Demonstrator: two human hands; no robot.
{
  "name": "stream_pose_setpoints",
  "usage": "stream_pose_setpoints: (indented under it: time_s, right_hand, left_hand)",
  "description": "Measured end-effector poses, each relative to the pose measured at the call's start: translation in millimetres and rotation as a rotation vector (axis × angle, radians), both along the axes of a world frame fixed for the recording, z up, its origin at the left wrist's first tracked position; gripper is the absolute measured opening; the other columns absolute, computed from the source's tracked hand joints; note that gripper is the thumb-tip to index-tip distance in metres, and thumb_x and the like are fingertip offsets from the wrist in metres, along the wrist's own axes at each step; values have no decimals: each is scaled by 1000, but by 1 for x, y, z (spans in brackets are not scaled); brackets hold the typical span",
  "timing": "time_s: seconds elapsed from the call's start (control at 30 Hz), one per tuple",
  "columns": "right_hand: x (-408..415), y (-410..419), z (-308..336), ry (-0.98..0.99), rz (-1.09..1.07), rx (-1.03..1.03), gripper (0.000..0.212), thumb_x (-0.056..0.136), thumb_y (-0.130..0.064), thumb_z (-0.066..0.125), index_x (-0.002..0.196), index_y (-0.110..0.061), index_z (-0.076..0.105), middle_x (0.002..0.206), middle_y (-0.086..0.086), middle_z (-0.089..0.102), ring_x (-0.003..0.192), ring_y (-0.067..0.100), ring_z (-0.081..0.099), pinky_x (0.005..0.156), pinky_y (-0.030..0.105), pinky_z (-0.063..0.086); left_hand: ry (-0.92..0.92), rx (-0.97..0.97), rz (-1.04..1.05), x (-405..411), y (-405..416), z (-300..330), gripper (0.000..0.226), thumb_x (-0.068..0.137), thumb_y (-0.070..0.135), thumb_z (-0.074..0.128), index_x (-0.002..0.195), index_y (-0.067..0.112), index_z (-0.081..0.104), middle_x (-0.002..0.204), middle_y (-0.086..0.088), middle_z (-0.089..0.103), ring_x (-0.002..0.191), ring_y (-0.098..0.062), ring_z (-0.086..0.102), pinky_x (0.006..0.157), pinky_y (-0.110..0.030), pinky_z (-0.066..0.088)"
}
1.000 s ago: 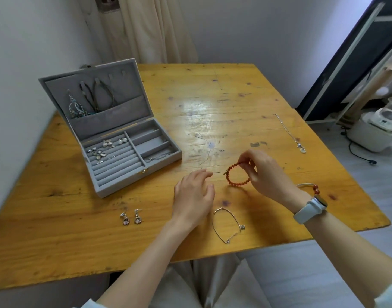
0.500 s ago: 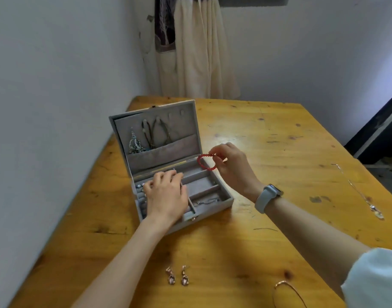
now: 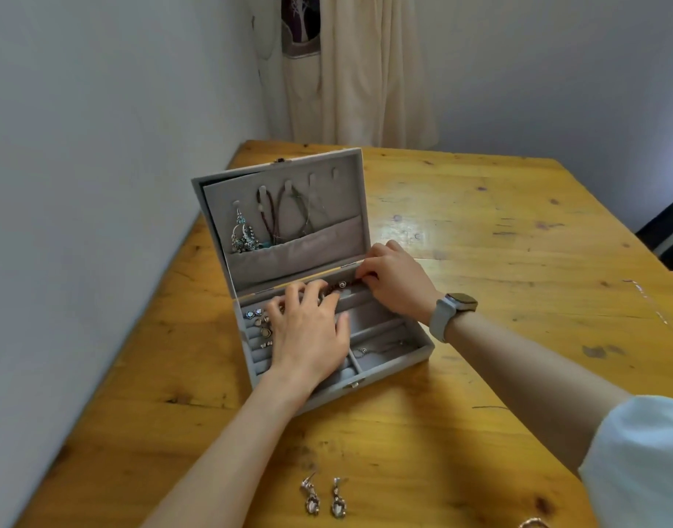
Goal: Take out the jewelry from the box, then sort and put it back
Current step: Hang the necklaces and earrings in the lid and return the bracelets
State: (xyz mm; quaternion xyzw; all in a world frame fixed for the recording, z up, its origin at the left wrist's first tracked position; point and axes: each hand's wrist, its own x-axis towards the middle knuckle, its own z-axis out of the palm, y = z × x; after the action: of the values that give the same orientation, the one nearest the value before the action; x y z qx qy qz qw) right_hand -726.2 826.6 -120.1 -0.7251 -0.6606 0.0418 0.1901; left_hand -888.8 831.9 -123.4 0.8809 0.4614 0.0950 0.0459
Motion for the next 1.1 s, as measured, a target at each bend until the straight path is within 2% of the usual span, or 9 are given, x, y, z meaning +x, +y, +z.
stream_pose_setpoints:
  time_s: [0.2, 0.3, 0.43, 0.57, 0.9, 1.0, 1.1]
  right_hand:
    - [1, -4, -1, -110, 43, 25, 31, 90, -9, 41, 111, -14, 63, 108, 9, 61, 99, 28, 44, 77, 36, 37]
    - [6, -11, -1, -70, 85, 41, 29, 89, -9, 43, 111, -13, 62, 108, 8, 61, 98, 27, 44, 80, 33, 37]
    - [12, -22, -6, -45, 133, -13, 21, 89, -13, 50, 102, -14, 66, 111, 5, 57, 102, 24, 43, 84, 30, 38]
    - [9, -22, -5, -33, 112, 2, 16, 88, -12, 52, 94, -11, 67, 107, 5, 58, 100, 24, 44, 81, 35, 42]
    - [8, -25, -4, -2, 104, -40, 19, 90, -12, 49, 98, -13, 66, 111, 4, 54, 104, 22, 40, 81, 37, 45]
    - [10, -29, -1, 99, 97, -66, 28, 91, -8, 47, 115, -15, 61, 115, 6, 56, 106, 23, 42, 90, 31, 40]
    - [12, -45, 6, 188, 88, -65, 43, 92, -8, 45, 134, -17, 42, 128, 5, 53, 116, 22, 46, 97, 32, 40]
  left_hand:
    - [-7, 21, -16, -1, -1, -2, 40, 93, 38, 34, 130, 26, 45, 142, 10, 35, 129, -17, 21, 101, -38, 17]
    - [-40, 19, -14, 1, 0, -4, 38, 93, 36, 36, 127, 26, 49, 141, 11, 40, 128, -16, 25, 99, -37, 18]
    - [-123, 67, 33, 7, 5, -2, 27, 91, 30, 43, 108, 23, 64, 120, 10, 59, 115, -16, 38, 93, -35, 20]
    - [-112, 76, 79, 16, 7, 3, 19, 90, 26, 47, 95, 21, 65, 107, 6, 63, 108, -18, 41, 90, -35, 24]
    - [-80, 92, 73, 17, 5, 0, 19, 91, 27, 47, 98, 21, 63, 109, 4, 62, 109, -19, 41, 90, -34, 26]
    - [-91, 50, 69, 16, 5, 1, 22, 91, 27, 46, 104, 21, 64, 115, 4, 60, 112, -20, 40, 91, -35, 27]
    - [-183, 10, 60, 13, -2, 5, 33, 90, 25, 50, 122, 18, 56, 132, -2, 48, 123, -21, 35, 99, -39, 31]
